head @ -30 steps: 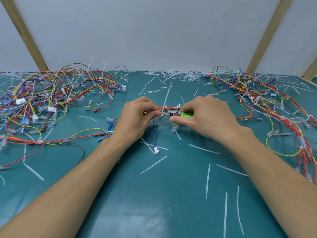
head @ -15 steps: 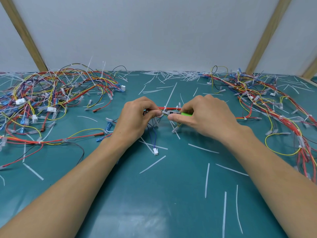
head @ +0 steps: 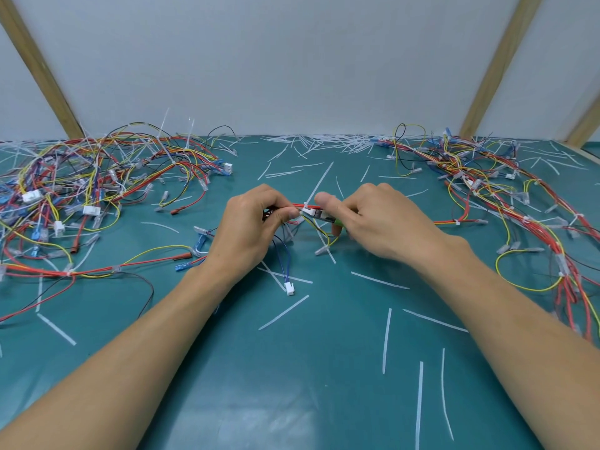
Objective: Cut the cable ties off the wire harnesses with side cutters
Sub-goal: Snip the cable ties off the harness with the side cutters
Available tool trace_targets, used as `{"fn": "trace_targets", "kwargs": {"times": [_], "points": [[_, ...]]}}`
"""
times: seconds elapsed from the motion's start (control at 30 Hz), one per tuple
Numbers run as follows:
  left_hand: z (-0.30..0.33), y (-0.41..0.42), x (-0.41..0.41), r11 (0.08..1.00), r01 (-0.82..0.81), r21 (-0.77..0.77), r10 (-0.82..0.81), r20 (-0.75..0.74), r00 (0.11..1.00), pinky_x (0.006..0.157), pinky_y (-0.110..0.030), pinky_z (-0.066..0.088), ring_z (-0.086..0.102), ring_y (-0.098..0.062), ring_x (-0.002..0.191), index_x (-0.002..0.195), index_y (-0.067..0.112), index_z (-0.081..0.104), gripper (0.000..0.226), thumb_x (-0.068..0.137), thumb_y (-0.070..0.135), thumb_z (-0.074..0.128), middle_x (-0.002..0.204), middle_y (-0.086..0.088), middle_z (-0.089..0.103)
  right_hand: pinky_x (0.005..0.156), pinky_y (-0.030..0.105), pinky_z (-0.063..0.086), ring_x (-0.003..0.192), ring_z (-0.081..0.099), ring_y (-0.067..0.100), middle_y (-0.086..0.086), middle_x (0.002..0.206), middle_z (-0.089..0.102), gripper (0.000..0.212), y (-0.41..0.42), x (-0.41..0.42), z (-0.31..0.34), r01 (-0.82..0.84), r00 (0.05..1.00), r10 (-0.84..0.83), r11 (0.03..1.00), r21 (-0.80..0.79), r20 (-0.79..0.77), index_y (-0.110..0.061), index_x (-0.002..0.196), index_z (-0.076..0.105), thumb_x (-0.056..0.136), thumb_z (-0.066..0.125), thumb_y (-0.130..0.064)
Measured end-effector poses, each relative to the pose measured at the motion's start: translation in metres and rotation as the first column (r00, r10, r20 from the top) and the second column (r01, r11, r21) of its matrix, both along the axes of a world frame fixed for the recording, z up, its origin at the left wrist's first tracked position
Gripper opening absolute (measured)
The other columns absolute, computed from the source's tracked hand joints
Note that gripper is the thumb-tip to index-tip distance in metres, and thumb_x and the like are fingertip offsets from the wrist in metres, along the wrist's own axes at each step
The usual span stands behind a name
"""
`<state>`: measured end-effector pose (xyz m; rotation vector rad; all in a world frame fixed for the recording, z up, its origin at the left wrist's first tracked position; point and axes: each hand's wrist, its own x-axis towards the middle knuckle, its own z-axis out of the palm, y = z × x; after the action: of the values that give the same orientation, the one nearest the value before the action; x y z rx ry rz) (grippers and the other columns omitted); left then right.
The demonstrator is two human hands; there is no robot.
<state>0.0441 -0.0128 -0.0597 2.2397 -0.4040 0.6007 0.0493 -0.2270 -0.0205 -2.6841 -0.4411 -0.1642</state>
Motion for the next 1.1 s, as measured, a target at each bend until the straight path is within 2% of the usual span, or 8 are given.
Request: {"fn": "trace_targets", "kwargs": {"times": [0.07,0.13,0.27,0.47,0.63,0.77,1.1], "points": [[-0.0002,-0.0001,-0.0005,1.0,0.001,0.002,-0.001,0.001,1.0,0.068,-0.012,0.037,0.055,-0.003,0.072,0.084,0.01,0.075,0.008,0.088,0.017,0.075,0.082,0.003,0.068,0.067,0.038,0.051,0.066,0.06,0.023,0.001,0.059,0.063,0.08,-0.0005,0.0024,-0.0016,-0.01,1.0,0.01,1.0,0.008,-0.017,-0.02,0.07,0.076,0.098,0.024,-0.075],[-0.0001,-0.0002,-0.0011,1.0,0.007,0.003,-0.007,-0.001,1.0,0.068,-0.012,0.037,0.055,-0.001,0.072,0.084,0.011,0.075,0.008,0.088,0.018,0.075,0.082,0.004,0.068,0.073,0.041,0.053,0.069,0.061,0.022,0.005,0.065,0.067,0.073,-0.0013,0.0041,-0.0033,-0.024,0.999,0.024,1.0,0.012,-0.028,-0.022,0.067,0.075,0.103,0.029,-0.066],[0.0012,-0.0005,-0.0032,1.0,0.021,-0.005,-0.021,-0.007,1.0,0.069,-0.015,0.039,0.055,-0.008,0.072,0.083,0.012,0.074,0.007,0.088,0.017,0.075,0.082,0.003,0.068,0.073,0.039,0.055,0.063,0.06,0.016,0.002,0.061,0.067,0.063,-0.0032,0.0069,-0.0067,-0.028,0.999,0.029,0.999,0.025,-0.044,-0.025,0.063,0.073,0.104,0.036,-0.053],[0.0024,-0.001,-0.0046,1.0,0.015,-0.001,-0.015,-0.011,1.0,0.07,-0.019,0.042,0.058,-0.014,0.075,0.083,0.012,0.075,0.007,0.088,0.017,0.075,0.083,0.002,0.068,0.074,0.038,0.053,0.065,0.054,0.011,0.003,0.061,0.067,0.062,-0.0022,0.0074,-0.0078,-0.031,0.999,0.032,0.999,0.023,-0.028,-0.022,0.061,0.071,0.105,0.037,-0.05],[0.0026,-0.001,-0.005,1.0,0.025,-0.008,-0.025,-0.014,1.0,0.068,-0.012,0.039,0.055,-0.01,0.073,0.082,0.013,0.075,0.006,0.088,0.016,0.075,0.082,0.002,0.068,0.075,0.04,0.054,0.068,0.058,0.017,0.004,0.063,0.068,0.062,-0.0012,0.0068,-0.0071,-0.022,0.999,0.023,0.999,0.026,-0.03,-0.022,0.061,0.071,0.105,0.037,-0.049],[0.002,-0.001,-0.0045,1.0,0.023,-0.004,-0.023,-0.018,1.0,0.068,-0.013,0.039,0.056,-0.013,0.074,0.082,0.013,0.075,0.007,0.088,0.017,0.075,0.083,0.001,0.068,0.072,0.039,0.054,0.066,0.061,0.02,0.004,0.061,0.068,0.061,-0.001,0.0067,-0.0069,-0.018,0.999,0.019,0.999,0.037,-0.031,-0.022,0.06,0.071,0.104,0.038,-0.049],[0.0033,-0.0007,-0.0047,1.0,0.025,-0.006,-0.025,-0.02,0.999,0.068,-0.01,0.037,0.055,-0.01,0.073,0.081,0.014,0.075,0.006,0.087,0.017,0.076,0.083,0.002,0.068,0.066,0.035,0.051,0.062,0.061,0.019,0.003,0.061,0.068,0.059,-0.0006,0.0076,-0.0072,-0.012,0.999,0.013,0.999,0.033,-0.034,-0.023,0.061,0.071,0.102,0.038,-0.049]]}}
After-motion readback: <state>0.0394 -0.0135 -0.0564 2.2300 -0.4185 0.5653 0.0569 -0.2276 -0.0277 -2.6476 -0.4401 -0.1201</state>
